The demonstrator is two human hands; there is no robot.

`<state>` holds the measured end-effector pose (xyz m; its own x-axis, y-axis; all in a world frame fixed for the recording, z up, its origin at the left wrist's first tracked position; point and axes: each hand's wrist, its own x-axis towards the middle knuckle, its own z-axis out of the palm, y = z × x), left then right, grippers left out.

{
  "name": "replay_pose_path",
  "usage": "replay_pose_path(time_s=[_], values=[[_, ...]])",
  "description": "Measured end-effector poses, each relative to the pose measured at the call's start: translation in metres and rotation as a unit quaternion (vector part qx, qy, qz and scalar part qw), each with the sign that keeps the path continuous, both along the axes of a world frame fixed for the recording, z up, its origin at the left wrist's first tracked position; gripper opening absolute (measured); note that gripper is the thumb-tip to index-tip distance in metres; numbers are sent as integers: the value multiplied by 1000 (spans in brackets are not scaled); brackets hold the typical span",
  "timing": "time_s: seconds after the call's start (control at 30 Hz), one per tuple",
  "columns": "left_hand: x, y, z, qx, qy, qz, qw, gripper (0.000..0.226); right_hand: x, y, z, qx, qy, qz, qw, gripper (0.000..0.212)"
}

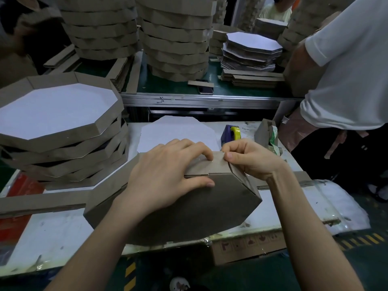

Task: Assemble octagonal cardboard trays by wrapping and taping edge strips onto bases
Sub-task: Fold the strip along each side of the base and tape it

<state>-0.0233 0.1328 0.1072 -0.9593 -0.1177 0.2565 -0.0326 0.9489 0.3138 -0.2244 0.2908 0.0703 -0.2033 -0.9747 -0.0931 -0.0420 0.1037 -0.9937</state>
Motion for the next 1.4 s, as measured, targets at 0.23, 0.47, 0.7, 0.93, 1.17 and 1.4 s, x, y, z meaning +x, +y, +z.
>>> replay_pose_path(time_s=[0.23, 0.47, 0.7, 0.93, 1.17, 1.4], values=[[-1, -3, 2, -24, -39, -9, 999, 54, -20, 3, -10, -31, -88, 110, 990, 38], [-16, -3, 8, -59, -79, -10, 995, 65, -74, -20, -45, 78, -34, -355, 931, 24], [-38, -14, 6, -9, -92, 4, 996, 72, -139, -22, -116, 292, -3, -511, 809, 26], [-48, -29, 4, 27, -98, 17, 995, 70, -175, -38, -152, 331, -31, -504, 797, 27], [-53, -33, 3, 30, -91, 19, 995, 68, -197, -41, -176, 296, -145, -538, 776, 34], [-54, -35, 0, 32, -80, 28, 996, 68, -165, -39, -168, 154, -207, -637, 727, 25]])
